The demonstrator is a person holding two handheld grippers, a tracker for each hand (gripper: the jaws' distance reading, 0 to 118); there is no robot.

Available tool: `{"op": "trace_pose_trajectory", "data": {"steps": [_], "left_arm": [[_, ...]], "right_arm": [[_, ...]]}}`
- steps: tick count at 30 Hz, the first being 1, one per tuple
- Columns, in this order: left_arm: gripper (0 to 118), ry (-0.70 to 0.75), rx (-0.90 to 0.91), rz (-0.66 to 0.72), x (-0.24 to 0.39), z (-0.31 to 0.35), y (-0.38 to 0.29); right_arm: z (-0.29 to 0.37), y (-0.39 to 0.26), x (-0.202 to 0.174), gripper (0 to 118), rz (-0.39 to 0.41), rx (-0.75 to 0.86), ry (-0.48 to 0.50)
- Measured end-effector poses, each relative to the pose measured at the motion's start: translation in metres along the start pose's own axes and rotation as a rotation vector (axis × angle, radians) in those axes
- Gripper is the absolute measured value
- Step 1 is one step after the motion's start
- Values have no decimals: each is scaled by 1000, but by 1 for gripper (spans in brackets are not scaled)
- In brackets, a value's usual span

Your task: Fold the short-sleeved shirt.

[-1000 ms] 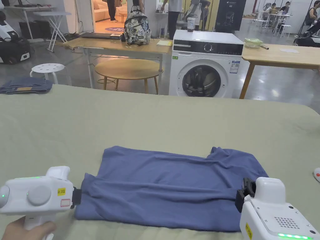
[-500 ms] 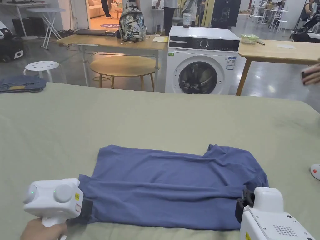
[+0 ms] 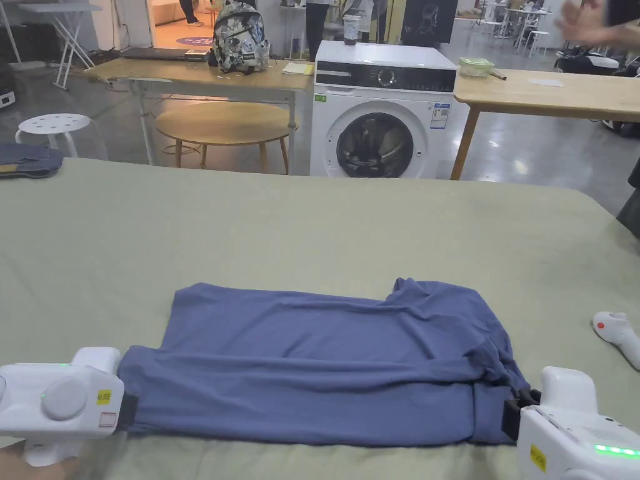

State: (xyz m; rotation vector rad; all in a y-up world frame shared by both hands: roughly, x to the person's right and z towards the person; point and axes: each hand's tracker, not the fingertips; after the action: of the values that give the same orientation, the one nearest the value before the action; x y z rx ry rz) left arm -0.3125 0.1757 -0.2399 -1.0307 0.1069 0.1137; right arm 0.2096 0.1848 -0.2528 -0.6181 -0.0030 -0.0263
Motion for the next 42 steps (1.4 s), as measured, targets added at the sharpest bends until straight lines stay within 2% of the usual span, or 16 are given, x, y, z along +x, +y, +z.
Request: {"op": "trace_pose_trajectory", "data": {"steps": [1, 2, 5, 11, 12, 13, 15, 16, 17, 20, 22, 26, 31, 38, 42], "left_arm": [[1, 0, 5, -9, 1, 1, 1], [1, 7, 17, -22, 3, 3, 1], [1, 14, 16, -34, 6, 0, 2], [1, 21, 6, -34, 6, -7, -3], [1, 21, 5, -31, 5, -7, -3], [1, 20, 3, -27, 6, -8, -4], [1, 19, 3, -22, 5, -8, -4], [1, 19, 3, -21, 5, -9, -4], [1, 20, 4, -21, 5, -9, -4], [1, 22, 6, -24, 4, -11, -4], [1, 20, 10, -23, 5, -8, -4], [1, 6, 38, -26, 1, 0, -1], [1, -26, 95, -14, -3, 22, 7], [1, -30, 151, -28, -11, 56, 4], [1, -24, 146, -19, -22, 67, -22]], "right_arm": [[-5, 1, 6, 59, -11, -23, -1], [-10, 1, 12, 66, -12, -46, -8], [-39, 1, 29, 67, -8, -169, 19], [-80, -2, 31, 66, 25, -275, 45], [-89, -3, 30, 61, 26, -305, 54], [-95, -5, 30, 46, 27, -331, 57], [-102, -11, 29, 37, 34, -368, 81], [-101, -14, 28, 24, 54, -345, 50], [-98, -14, 28, 5, 64, -318, 50], [-90, -14, 33, 4, 53, -296, 59], [-85, -12, 40, 4, 14, -293, 84], [-71, -1, 48, 4, 19, -232, 72], [-39, 25, 53, 4, -17, -167, 86], [7, 45, 50, 4, 14, -118, 79], [30, 28, 43, 4, 73, -154, 49]]}}
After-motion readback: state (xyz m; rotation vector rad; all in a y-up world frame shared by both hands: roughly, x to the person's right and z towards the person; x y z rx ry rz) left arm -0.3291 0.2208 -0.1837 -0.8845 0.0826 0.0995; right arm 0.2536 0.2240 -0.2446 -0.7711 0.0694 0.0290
